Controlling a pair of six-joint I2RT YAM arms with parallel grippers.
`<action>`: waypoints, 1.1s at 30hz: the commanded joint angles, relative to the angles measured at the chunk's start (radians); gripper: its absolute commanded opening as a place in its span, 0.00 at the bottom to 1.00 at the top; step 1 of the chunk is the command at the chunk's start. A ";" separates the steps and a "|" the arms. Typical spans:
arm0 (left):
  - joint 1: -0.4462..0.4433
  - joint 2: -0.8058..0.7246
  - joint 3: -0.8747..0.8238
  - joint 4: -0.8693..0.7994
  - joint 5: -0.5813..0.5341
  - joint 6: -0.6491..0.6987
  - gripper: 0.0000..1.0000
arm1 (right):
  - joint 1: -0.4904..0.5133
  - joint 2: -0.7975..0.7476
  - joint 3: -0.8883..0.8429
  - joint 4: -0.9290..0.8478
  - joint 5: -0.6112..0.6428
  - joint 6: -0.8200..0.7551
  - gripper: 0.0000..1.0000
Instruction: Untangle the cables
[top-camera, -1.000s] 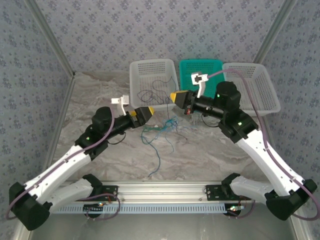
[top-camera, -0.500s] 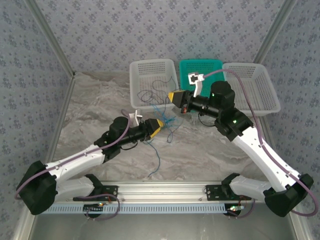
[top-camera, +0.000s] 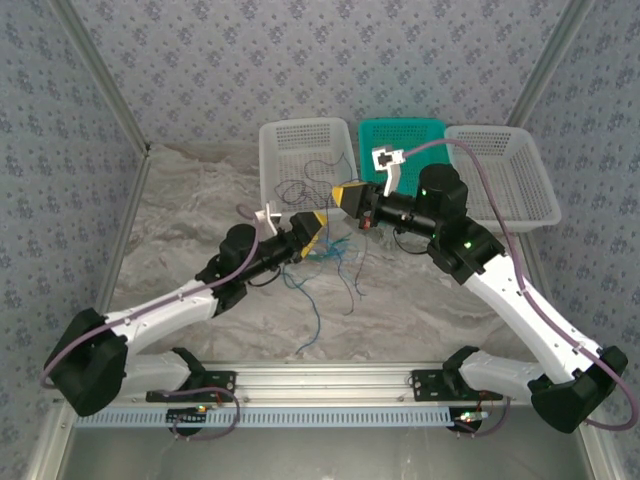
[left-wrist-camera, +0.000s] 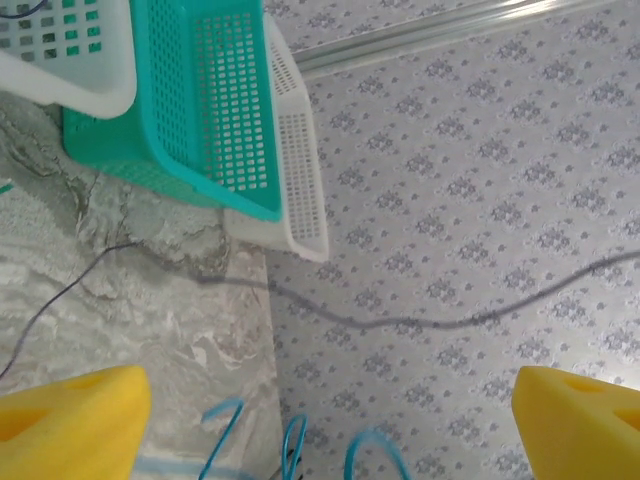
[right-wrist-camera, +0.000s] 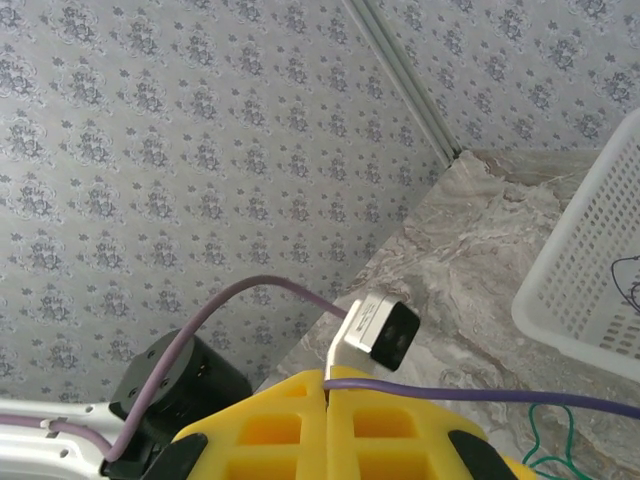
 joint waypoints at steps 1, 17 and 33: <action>0.005 0.054 0.047 0.119 -0.002 -0.057 0.89 | 0.007 -0.012 0.013 0.022 0.005 0.000 0.00; 0.152 -0.325 -0.047 -0.666 -0.275 0.118 0.00 | -0.256 -0.158 -0.001 -0.254 0.421 0.074 0.00; 0.600 -0.739 -0.191 -1.156 -0.273 0.220 0.00 | -0.692 -0.222 -0.111 -0.363 0.418 0.231 0.00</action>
